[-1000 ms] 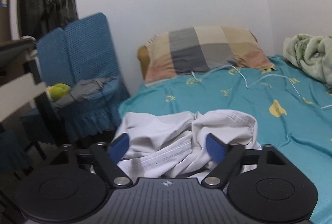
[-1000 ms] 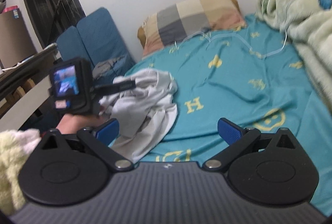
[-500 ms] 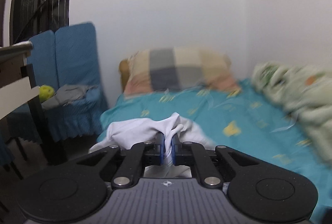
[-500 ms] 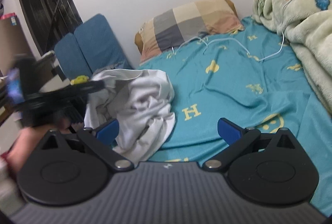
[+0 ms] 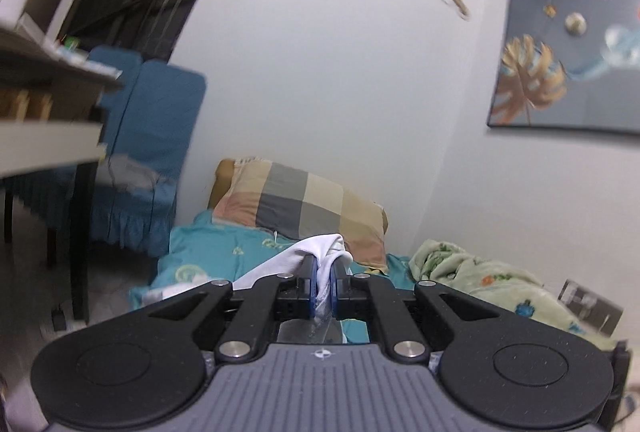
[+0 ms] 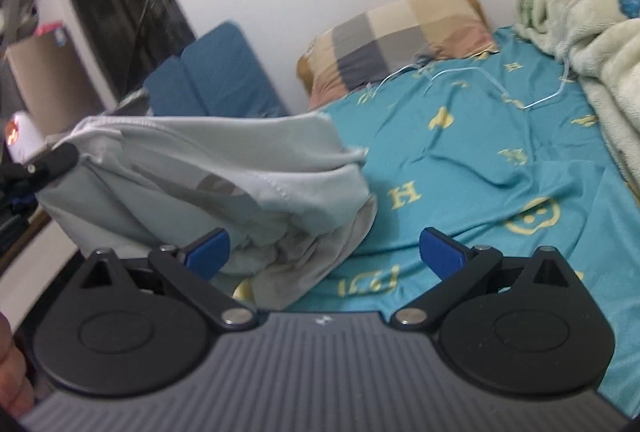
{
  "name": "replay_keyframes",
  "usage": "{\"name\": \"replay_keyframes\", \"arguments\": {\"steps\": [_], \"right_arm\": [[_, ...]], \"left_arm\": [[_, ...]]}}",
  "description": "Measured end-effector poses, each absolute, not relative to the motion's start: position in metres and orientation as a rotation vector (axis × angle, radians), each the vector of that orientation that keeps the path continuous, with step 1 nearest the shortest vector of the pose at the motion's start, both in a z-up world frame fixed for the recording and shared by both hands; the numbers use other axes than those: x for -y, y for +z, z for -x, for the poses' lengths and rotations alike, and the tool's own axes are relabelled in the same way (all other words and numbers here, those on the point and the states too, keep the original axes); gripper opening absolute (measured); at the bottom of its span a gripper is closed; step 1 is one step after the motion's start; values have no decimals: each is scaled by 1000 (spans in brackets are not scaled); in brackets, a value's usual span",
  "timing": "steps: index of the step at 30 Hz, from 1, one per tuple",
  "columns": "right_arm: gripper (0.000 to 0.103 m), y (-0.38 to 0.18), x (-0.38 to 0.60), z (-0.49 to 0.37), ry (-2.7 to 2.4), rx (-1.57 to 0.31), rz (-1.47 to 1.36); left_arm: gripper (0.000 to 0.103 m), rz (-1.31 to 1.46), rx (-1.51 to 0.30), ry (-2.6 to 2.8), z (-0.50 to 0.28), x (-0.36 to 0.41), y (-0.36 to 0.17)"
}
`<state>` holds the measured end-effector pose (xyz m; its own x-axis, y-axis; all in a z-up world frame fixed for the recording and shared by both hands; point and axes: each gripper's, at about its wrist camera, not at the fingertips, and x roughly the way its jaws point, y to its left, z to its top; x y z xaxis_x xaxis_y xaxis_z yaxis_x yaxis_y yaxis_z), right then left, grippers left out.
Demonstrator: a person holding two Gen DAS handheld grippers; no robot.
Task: Fold clothes
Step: 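Grasp the white T-shirt with the left gripper while the right gripper grasps another edge, then lift the T-shirt with both grippers and shake it out in the air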
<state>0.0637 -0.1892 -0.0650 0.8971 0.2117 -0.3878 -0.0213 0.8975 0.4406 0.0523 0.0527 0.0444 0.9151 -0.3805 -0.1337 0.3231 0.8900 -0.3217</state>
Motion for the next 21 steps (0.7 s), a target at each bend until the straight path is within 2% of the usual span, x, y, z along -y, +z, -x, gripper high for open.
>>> {"name": "replay_keyframes", "arguments": {"steps": [3,7,9,11,13,15,16,18,19,21], "right_arm": [[103,-64,176,-75,139,-441,-400],[97,-66,159,-101,197,-463,-380],[91,-71,154,-118,207,-477,-402],[78,-80,152,-135,199,-488,-432],[77,-89,150,-152,191,-500,-464],[69,-100,152,-167,185,-518,-512],[63,-105,154,-174,181,-521,-545],[39,-113,161,-180,170,-516,-597],[19,-115,165,-181,161,-515,-617],[14,-116,172,-180,132,-512,-637]], "left_arm": [[7,349,-189,-355,-41,-71,35],[7,358,-193,-348,-45,-81,25],[7,356,-194,-340,-48,-83,21],[8,371,-199,-329,-56,-86,17],[8,387,-211,-317,-61,-89,12],[8,398,-230,-305,-71,-92,9],[8,403,-241,-297,-75,-93,6],[8,412,-269,-285,-83,-95,-1],[8,415,-286,-277,-88,-95,-4],[8,420,-322,-269,-99,-95,-10]]}}
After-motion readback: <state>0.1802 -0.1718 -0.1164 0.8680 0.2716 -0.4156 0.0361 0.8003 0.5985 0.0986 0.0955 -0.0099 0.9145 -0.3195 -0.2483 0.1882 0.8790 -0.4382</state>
